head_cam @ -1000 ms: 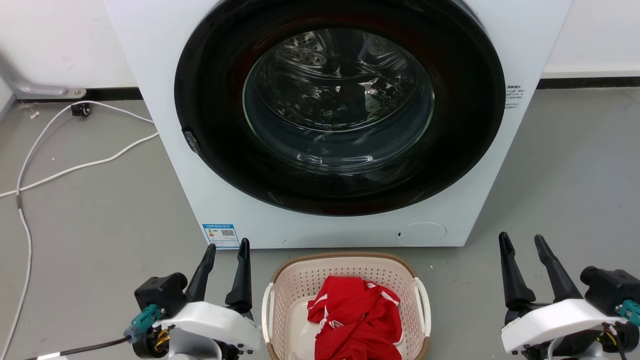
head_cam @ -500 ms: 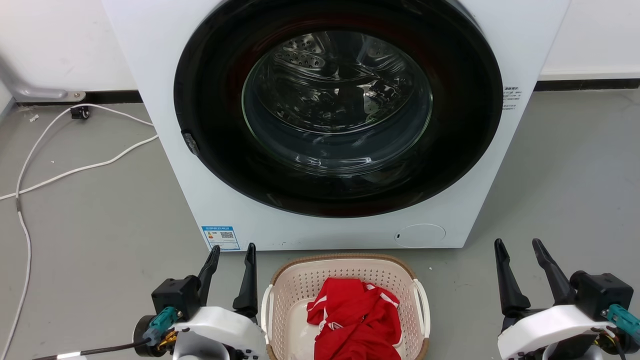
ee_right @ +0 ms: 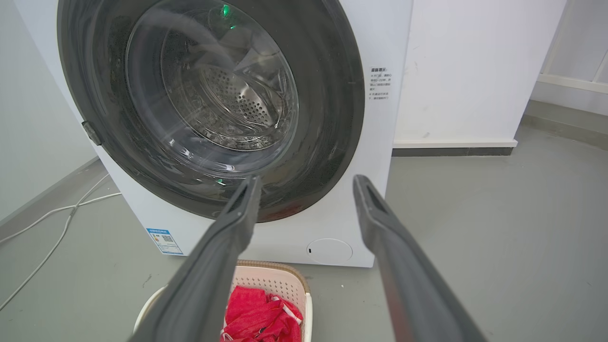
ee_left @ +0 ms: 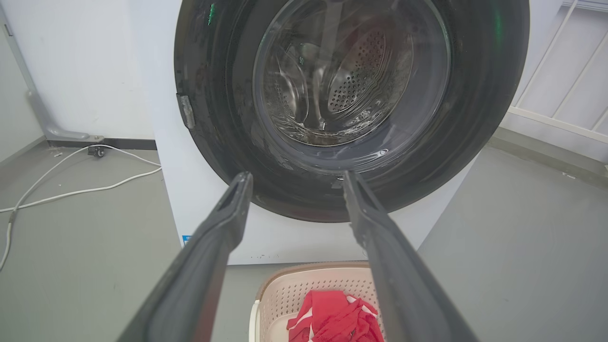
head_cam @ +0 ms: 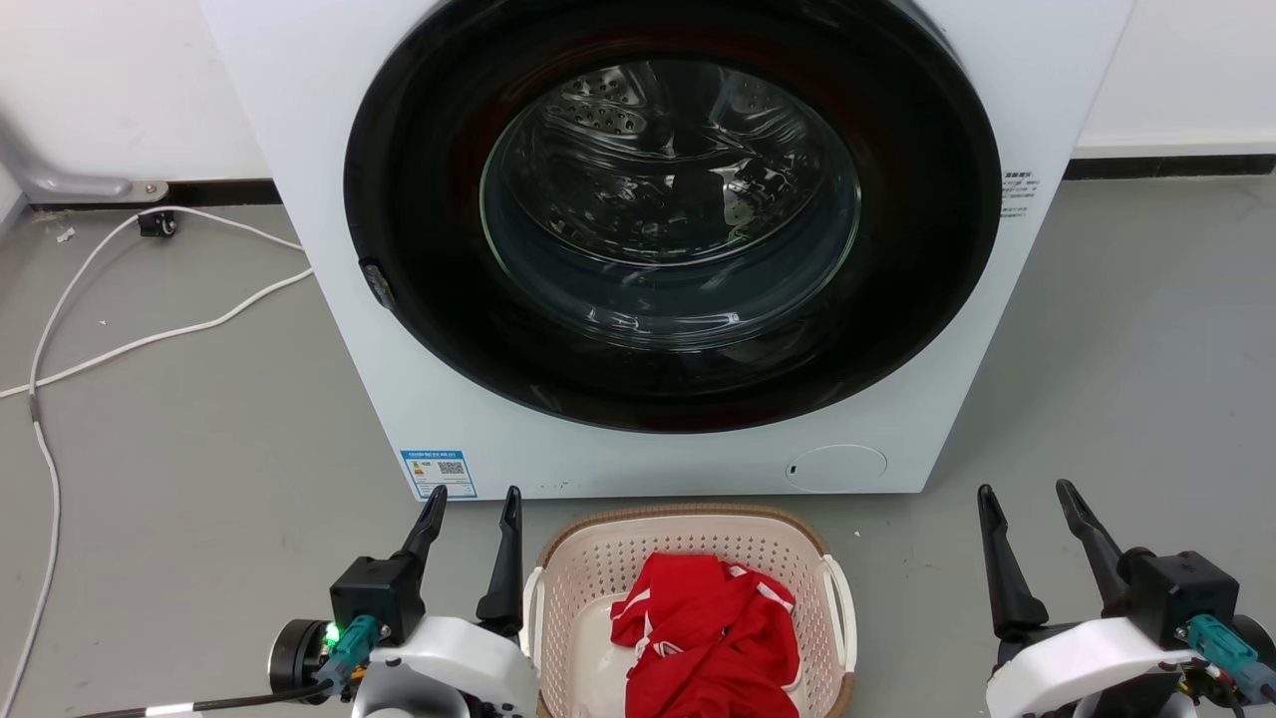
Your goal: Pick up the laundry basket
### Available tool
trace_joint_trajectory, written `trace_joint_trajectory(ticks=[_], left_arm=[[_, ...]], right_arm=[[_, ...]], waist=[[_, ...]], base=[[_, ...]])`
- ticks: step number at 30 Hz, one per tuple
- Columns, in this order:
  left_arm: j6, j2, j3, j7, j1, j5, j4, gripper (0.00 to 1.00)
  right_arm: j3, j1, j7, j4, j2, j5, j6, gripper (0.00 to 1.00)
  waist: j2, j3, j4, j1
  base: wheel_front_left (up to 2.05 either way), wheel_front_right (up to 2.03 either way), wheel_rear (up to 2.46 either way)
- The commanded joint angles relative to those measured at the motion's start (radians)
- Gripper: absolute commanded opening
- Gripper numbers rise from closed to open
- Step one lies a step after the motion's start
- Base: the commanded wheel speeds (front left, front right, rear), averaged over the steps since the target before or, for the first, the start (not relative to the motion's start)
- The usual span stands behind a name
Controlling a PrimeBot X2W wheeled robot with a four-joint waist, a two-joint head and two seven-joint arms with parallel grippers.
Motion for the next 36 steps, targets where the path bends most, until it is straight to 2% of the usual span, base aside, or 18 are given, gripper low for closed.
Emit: trace_joint_trajectory(ticks=[1,15,30,36], left_arm=[[0.000,0.000,-0.002,-0.009,-0.012,0.013,-0.002,1.00],[0.001,-0.001,-0.013,-0.034,-0.010,0.061,0.012,1.00],[0.002,-0.001,-0.010,-0.031,-0.013,0.031,0.023,1.00],[0.008,-0.001,-0.008,-0.031,-0.023,0.035,0.033,1.00]], right_arm=[[0.002,0.005,-0.006,-0.008,0.000,-0.018,0.000,1.00],[0.006,0.013,-0.031,-0.002,0.001,-0.090,0.000,1.00],[0.001,0.010,-0.031,0.011,0.001,-0.062,0.000,1.00],[-0.002,0.000,-0.024,0.022,0.001,-0.052,0.000,1.00]], waist=[[0.0000,0.000,0.000,0.0000],[0.0000,0.001,-0.003,0.0000],[0.0000,0.006,0.001,0.0000],[0.0000,0.046,0.002,0.0000]], base=[[0.00,0.00,0.00],[0.00,0.00,0.00],[0.00,0.00,0.00],[0.00,0.00,0.00]])
